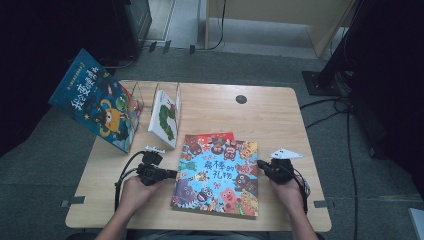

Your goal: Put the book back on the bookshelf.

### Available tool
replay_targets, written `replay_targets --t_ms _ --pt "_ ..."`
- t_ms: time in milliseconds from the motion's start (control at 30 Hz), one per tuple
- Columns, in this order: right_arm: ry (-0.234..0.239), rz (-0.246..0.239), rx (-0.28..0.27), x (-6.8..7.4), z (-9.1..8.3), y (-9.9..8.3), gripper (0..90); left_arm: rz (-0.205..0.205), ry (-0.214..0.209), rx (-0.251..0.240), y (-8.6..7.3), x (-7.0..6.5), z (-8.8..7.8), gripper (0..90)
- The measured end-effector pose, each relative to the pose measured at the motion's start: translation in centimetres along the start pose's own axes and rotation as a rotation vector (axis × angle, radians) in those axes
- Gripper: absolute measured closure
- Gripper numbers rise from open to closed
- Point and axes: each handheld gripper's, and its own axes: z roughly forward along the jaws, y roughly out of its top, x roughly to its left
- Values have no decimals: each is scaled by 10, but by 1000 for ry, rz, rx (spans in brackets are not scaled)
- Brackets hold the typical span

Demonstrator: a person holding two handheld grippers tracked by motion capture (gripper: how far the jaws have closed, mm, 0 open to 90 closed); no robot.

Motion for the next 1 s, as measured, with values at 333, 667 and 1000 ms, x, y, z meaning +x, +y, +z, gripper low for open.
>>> replay_targets --t_ms 333,667,1000 --pt "-9 13 2 1 4 5 900 -18 -10 -2 -5 0 -1 900" --pt "-30 19 -7 0 12 11 900 -14 -1 -3 -10 -6 -2 900" --pt "-52 26 -22 -4 22 20 900 -11 9 -10 -15 -14 0 900"
